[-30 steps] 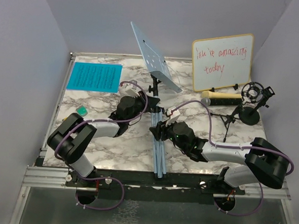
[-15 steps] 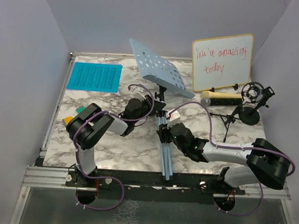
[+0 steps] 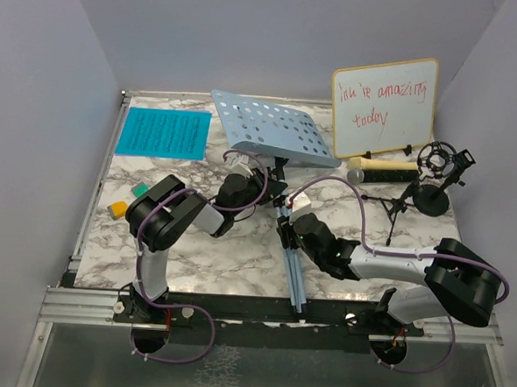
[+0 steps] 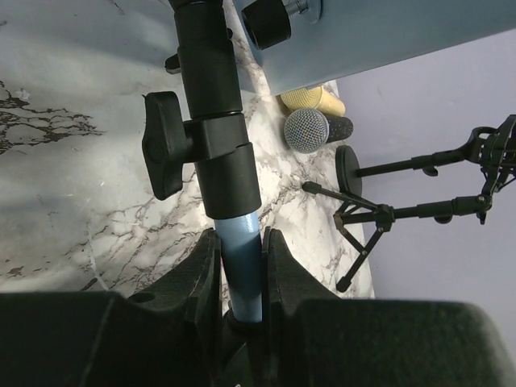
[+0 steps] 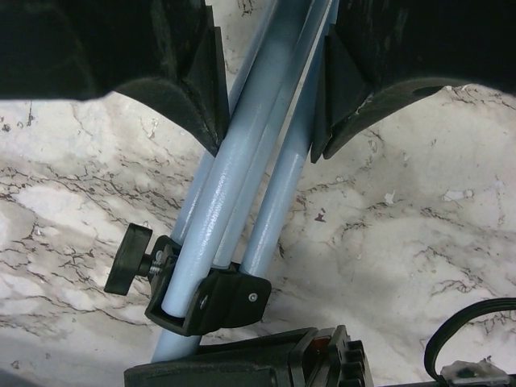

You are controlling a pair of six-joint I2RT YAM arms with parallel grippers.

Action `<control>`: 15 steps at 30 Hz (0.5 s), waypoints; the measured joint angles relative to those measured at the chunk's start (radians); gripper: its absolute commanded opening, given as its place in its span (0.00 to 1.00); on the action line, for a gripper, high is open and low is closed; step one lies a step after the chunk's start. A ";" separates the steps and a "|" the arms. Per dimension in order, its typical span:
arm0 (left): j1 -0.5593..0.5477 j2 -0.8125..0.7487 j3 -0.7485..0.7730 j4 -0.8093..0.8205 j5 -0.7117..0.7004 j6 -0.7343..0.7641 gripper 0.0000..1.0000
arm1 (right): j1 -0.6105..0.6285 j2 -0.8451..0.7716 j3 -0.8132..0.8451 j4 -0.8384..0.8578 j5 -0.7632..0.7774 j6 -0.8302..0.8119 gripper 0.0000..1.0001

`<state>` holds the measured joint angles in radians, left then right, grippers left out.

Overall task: Pack up the instrument practice props
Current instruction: Place the music stand at the center of the board.

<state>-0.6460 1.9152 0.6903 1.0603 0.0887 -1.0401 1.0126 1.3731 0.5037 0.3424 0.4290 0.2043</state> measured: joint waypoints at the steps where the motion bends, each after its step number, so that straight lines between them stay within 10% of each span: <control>1: 0.000 0.006 0.001 0.006 0.001 -0.005 0.27 | 0.000 0.002 0.000 -0.001 0.002 0.005 0.01; 15: -0.016 0.027 -0.053 0.054 -0.031 -0.003 0.45 | -0.001 0.011 0.000 -0.031 0.027 0.065 0.01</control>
<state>-0.6617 1.9423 0.6376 1.1141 0.0578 -1.0431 1.0115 1.3842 0.5037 0.3111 0.4564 0.2691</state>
